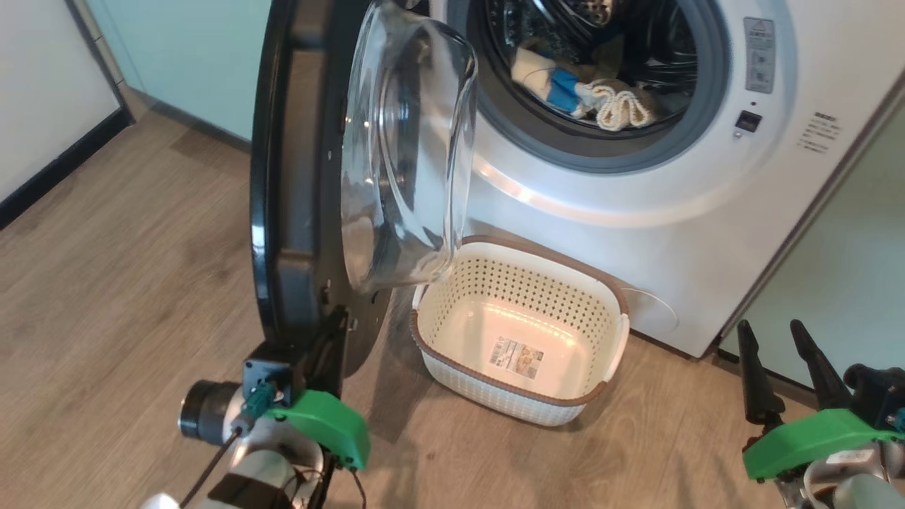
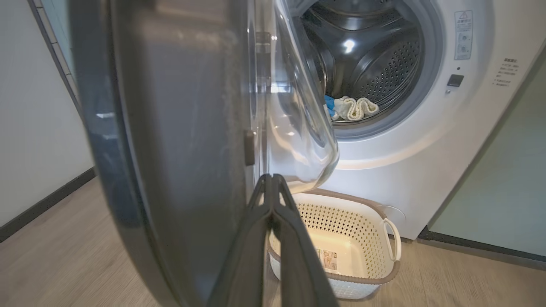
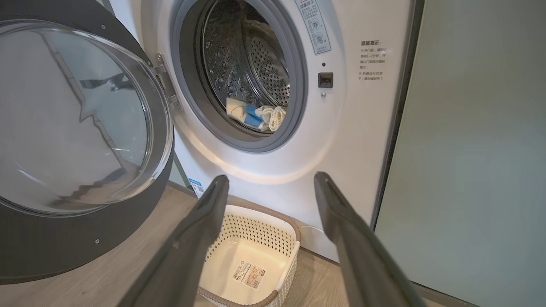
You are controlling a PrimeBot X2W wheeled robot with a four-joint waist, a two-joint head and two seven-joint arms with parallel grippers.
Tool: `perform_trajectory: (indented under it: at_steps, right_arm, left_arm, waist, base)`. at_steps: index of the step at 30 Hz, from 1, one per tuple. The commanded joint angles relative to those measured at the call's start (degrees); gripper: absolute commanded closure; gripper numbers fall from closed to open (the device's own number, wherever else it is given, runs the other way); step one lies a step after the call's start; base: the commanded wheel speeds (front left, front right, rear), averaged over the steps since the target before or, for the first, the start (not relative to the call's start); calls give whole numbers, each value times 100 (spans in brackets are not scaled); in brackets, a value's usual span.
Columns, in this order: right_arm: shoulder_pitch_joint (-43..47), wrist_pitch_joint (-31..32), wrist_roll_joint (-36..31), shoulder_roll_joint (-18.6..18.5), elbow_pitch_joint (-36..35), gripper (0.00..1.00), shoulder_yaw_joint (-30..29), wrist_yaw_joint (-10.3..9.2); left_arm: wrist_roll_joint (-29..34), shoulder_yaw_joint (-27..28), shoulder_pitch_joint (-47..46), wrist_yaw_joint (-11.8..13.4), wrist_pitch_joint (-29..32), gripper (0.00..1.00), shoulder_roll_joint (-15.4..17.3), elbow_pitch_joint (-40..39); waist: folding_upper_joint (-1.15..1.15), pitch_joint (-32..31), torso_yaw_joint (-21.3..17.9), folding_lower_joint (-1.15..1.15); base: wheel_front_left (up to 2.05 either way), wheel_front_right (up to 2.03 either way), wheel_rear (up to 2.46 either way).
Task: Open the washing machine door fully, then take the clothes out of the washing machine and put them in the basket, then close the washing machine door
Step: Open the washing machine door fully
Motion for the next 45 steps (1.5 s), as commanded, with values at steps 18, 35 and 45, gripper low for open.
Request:
perform_trajectory:
  at_steps: [18, 35, 45]
  right_arm:
    - [-162, -56, -36, -176, -181, 0, 149, -15]
    - [-460, -56, -29, -407, -188, 0, 304, -15]
    - [-612, -56, -25, -471, -172, 0, 357, -15]
  left_arm:
    - [-540, 1336, -547, 112, -387, 100, 389, 465]
    - [-561, 2473, -1449, -202, -437, 100, 453, 1605]
    - [-229, 3137, -1741, -356, -437, 100, 304, 2053]
  waist:
    - [0, 228, 243, 0]
    - [0, 731, 148, 0]
    - [0, 911, 86, 0]
  base:
    - [0, 0, 0]
    - [0, 0, 0]
    - [0, 0, 0]
